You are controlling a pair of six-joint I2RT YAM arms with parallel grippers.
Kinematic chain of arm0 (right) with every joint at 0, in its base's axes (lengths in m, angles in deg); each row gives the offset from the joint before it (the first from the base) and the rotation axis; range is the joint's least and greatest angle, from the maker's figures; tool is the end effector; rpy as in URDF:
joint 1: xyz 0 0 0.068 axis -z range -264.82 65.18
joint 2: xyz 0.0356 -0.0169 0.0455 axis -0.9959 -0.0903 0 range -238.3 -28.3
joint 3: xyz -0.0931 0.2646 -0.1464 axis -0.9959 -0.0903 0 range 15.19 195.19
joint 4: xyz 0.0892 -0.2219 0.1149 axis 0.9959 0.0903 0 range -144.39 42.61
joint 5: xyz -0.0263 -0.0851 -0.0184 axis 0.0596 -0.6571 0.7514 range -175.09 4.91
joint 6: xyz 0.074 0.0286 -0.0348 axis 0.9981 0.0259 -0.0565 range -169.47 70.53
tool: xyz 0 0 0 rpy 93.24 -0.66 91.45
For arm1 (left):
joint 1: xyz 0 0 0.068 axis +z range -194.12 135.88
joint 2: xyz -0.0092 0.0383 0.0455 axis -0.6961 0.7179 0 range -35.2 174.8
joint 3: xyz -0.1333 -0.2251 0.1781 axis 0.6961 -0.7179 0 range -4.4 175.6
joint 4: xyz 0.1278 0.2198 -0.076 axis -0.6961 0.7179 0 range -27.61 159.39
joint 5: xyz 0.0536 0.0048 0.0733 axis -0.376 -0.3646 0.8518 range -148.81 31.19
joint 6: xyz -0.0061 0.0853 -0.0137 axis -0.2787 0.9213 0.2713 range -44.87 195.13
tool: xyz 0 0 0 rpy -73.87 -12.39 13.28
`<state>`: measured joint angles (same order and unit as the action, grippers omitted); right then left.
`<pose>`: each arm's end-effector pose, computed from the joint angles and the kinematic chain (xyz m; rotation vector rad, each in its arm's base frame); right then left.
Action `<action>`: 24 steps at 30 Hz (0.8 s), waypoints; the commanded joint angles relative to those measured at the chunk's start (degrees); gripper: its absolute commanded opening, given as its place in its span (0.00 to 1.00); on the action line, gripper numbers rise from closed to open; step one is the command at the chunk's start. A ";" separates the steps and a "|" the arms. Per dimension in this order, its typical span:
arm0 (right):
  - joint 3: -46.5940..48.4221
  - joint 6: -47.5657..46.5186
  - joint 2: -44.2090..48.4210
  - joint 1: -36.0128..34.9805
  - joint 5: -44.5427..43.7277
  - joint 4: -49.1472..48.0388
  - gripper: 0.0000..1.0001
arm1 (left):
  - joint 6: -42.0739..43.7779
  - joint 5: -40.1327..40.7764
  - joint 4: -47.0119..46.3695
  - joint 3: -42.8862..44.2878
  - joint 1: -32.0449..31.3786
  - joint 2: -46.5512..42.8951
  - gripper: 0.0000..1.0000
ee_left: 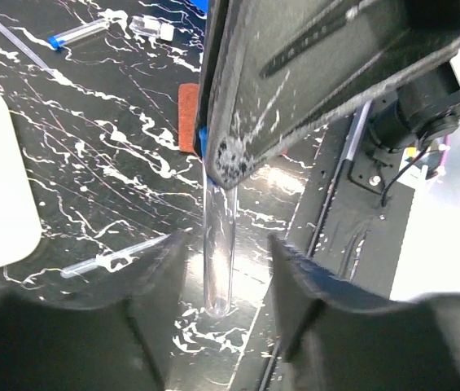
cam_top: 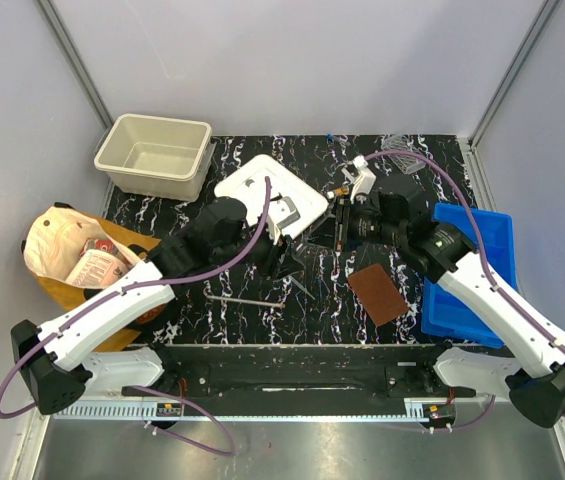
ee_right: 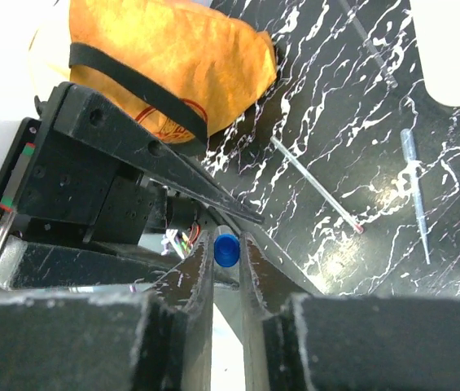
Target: Organize the chemistry lab equipment
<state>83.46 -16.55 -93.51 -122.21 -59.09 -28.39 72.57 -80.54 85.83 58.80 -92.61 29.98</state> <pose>0.1923 0.1892 0.4113 -0.4070 2.1082 1.2103 0.1595 -0.2229 0.3830 1.0517 1.8305 -0.9338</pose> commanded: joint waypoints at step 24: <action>17.85 -32.66 -23.36 14.16 -50.17 -12.98 0.16 | -0.69 28.50 1.43 -3.08 -1.61 -12.37 0.99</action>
<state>96.77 -40.13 -109.22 -114.10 -102.54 -31.10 71.71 -57.59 87.43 55.45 -93.79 18.03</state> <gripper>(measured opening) 0.186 0.988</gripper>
